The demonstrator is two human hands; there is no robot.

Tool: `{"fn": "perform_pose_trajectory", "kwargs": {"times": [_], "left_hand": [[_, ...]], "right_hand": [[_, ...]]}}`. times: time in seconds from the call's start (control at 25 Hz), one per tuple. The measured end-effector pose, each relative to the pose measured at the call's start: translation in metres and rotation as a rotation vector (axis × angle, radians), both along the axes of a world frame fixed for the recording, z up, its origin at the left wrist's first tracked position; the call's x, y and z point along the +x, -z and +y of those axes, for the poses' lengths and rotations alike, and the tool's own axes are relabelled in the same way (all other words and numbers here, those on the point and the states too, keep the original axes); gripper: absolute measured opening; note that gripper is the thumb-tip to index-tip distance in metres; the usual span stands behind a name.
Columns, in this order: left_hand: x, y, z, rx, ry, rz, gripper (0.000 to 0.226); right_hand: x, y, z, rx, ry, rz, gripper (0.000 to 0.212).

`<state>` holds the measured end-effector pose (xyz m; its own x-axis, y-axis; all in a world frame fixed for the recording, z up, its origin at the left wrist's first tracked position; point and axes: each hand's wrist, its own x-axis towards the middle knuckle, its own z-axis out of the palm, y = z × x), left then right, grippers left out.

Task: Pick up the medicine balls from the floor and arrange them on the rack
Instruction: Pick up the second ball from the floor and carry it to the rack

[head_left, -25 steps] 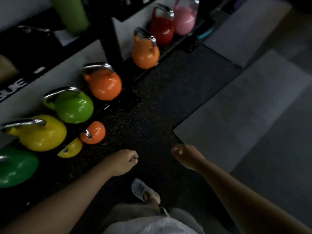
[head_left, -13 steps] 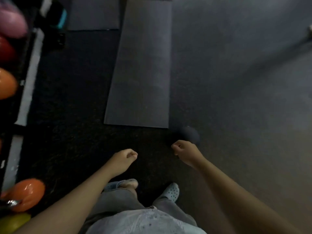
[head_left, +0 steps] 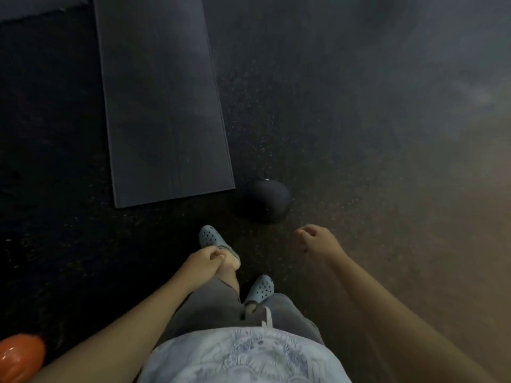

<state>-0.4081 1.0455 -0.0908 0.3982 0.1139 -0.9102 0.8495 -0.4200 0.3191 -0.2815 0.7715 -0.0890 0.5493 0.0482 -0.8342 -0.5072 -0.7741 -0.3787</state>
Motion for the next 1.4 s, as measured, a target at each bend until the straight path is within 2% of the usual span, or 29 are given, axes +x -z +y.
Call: {"fn": "perform_pose_trajectory", "kwargs": {"times": [0.16, 0.4, 0.64, 0.72, 0.84, 0.92, 0.96, 1.04, 1.16, 1.24, 1.4], "left_hand": [[0.048, 0.047, -0.003, 0.007, -0.009, 0.068, 0.032], [0.079, 0.146, -0.01, 0.07, -0.151, 0.148, 0.024], [0.13, 0.319, -0.043, 0.1, -0.522, 0.187, 0.008], [0.159, 0.377, -0.054, 0.043, -0.674, 0.155, 0.024], [0.2, 0.461, -0.067, -0.104, -0.91, 0.17, 0.07], [0.213, 0.496, -0.071, -0.255, -0.993, 0.245, 0.079], [0.216, 0.507, -0.072, -0.321, -1.012, 0.267, 0.075], [0.219, 0.511, -0.07, -0.348, -1.017, 0.281, 0.06], [0.218, 0.477, -0.063, -0.333, -1.016, 0.32, 0.058], [0.214, 0.439, -0.06, -0.366, -1.078, 0.3, 0.055], [0.218, 0.31, -0.045, -0.404, -1.223, 0.198, 0.047]], "right_hand": [[0.033, 0.041, -0.025, -0.035, 0.232, 0.041, 0.025], [0.082, 0.147, -0.023, -0.02, 0.347, 0.18, 0.019], [0.134, 0.332, -0.023, -0.039, 0.419, 0.194, 0.024], [0.154, 0.388, -0.025, -0.064, 0.448, 0.175, 0.028], [0.178, 0.468, -0.018, -0.036, 0.451, 0.258, 0.046], [0.183, 0.503, -0.013, 0.028, 0.537, 0.374, 0.057], [0.183, 0.513, -0.013, 0.085, 0.59, 0.435, 0.057], [0.182, 0.515, -0.011, 0.179, 0.659, 0.489, 0.056], [0.181, 0.478, -0.008, 0.199, 0.672, 0.461, 0.057], [0.183, 0.437, -0.005, 0.234, 0.675, 0.437, 0.056], [0.211, 0.307, 0.022, 0.25, 0.549, 0.362, 0.054]]}}
